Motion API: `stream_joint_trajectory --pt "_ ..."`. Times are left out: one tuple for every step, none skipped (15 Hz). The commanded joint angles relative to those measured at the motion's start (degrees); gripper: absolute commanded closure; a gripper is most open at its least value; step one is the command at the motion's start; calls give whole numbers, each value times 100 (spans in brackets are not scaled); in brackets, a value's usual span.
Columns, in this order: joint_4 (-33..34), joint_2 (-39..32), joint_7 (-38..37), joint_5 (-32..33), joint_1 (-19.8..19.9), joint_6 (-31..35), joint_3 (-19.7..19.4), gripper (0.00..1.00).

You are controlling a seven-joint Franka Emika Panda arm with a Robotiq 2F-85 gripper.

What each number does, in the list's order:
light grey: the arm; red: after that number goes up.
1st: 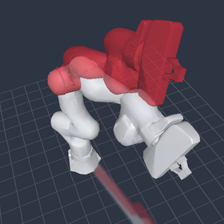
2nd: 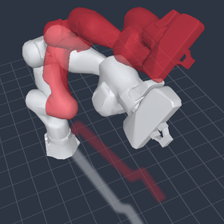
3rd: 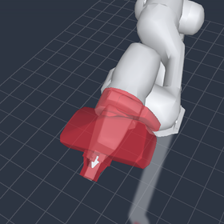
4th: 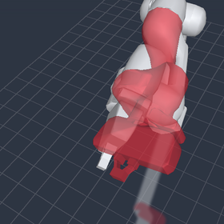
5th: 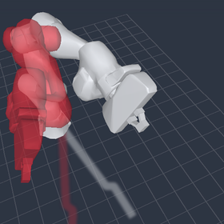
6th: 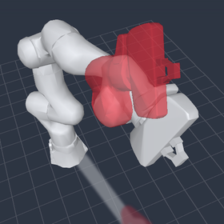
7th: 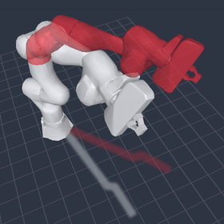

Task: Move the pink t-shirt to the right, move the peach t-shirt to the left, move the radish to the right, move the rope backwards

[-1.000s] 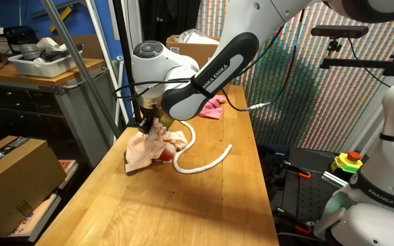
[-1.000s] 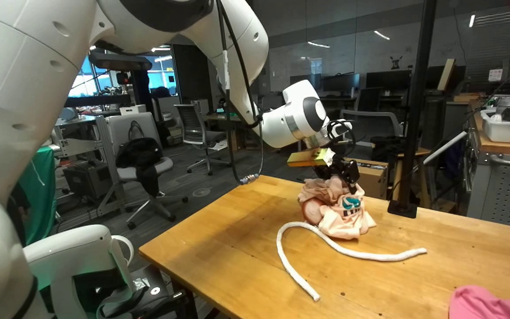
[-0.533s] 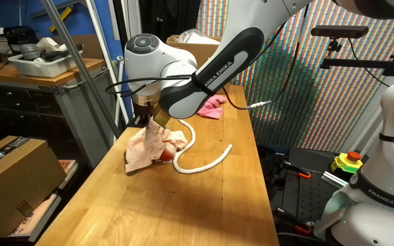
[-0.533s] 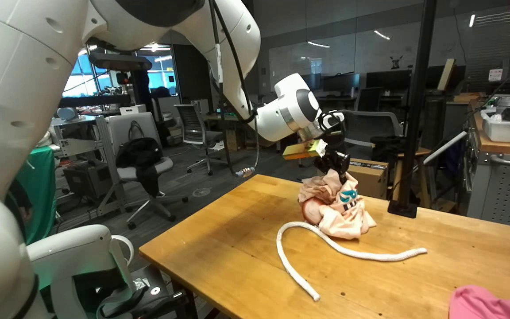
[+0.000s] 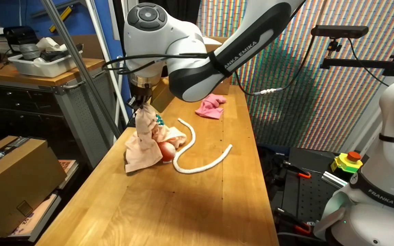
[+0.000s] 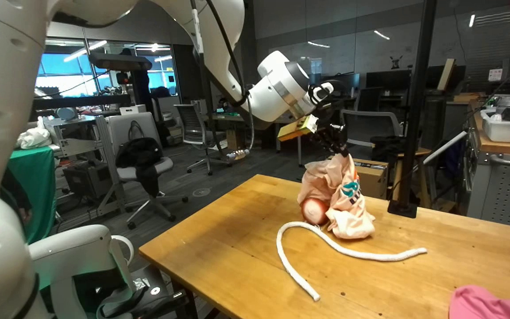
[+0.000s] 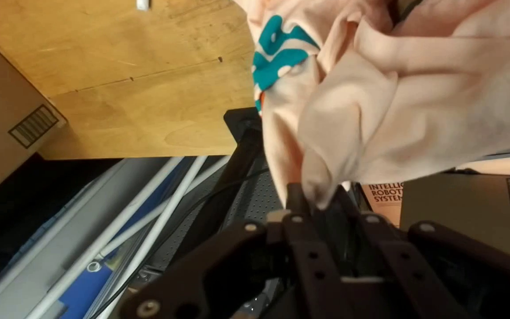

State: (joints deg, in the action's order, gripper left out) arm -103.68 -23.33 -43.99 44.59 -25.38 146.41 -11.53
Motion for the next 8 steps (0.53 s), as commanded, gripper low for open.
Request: stream_joint_trajectory --pt "-726 879 -332 539 173 -129 353 80" --pt "-910 1090 -146 421 306 -124 555 82" --pt "-1104 1270 74 236 451 -31 749 81" --pt "-1277 1425 332 -18 607 47 950 81" --pt "-1416 1523 592 -303 754 89 1123 82" --pt "-1536 1590 939 -627 889 127 1265 56" --pt "-1634 1614 1456 -1074 1030 225 1409 57" --pt "-1650 1578 1829 -1459 1127 235 1483 56"
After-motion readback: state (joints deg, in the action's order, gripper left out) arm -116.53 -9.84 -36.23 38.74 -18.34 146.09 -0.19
